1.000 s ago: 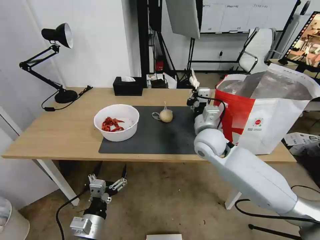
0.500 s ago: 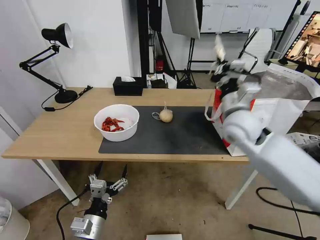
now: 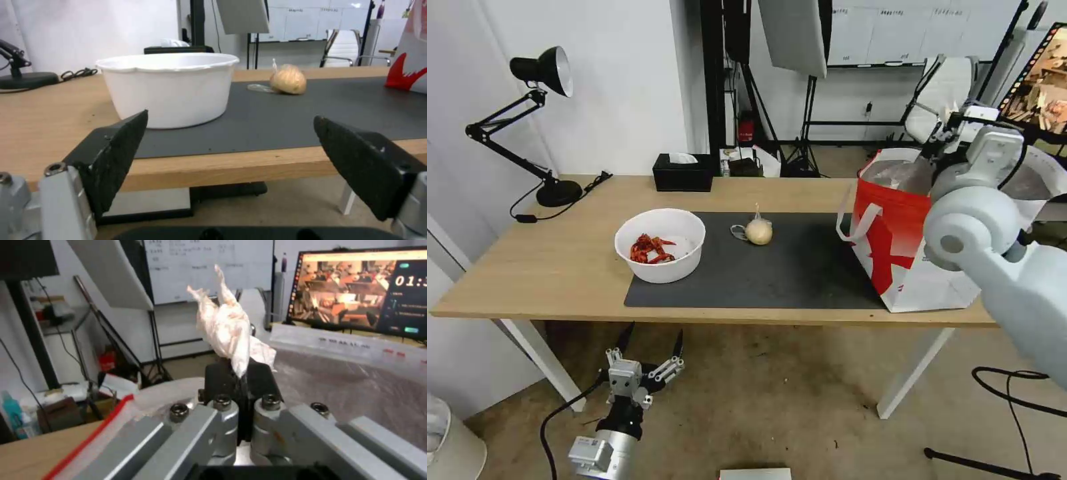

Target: Pick up the trash from the table and place it into the takeout bag.

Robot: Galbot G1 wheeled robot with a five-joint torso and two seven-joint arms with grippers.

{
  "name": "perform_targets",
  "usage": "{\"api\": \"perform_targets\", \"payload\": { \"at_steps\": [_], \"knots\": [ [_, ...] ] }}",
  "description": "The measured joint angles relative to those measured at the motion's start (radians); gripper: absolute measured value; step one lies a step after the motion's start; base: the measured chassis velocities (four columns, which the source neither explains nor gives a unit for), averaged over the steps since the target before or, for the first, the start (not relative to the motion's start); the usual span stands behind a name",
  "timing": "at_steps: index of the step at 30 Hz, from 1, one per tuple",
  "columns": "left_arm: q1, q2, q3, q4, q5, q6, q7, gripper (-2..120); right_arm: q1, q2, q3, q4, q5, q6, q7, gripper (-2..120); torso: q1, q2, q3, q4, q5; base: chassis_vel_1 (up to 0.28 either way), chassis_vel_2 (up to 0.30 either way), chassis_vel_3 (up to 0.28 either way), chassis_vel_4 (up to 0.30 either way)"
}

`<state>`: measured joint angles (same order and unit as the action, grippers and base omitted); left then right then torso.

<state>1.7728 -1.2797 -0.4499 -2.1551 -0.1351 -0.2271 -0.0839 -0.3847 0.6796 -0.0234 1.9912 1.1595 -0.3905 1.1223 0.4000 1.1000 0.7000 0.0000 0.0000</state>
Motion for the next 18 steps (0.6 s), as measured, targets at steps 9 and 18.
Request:
{"api": "perform_targets", "payload": {
  "at_steps": [9, 18],
  "knots": [
    [0.003, -0.001, -0.004, -0.004, 0.001, 0.001, 0.029, 100, -0.05, -0.02, 0.024, 0.006, 0.017, -0.037, 0.011, 18, 0.0, 0.0, 0.0, -0.0001, 0.0, 0.0, 0.0, 0.0, 0.0],
    [0.004, 0.0, -0.006, -0.014, 0.0, 0.004, 0.029, 100, -0.058, -0.021, 0.024, 0.017, 0.016, -0.045, -0.002, 51, 0.0, 0.0, 0.0, 0.0, 0.0, 0.0, 0.0, 0.0, 0.0]
  ]
}}
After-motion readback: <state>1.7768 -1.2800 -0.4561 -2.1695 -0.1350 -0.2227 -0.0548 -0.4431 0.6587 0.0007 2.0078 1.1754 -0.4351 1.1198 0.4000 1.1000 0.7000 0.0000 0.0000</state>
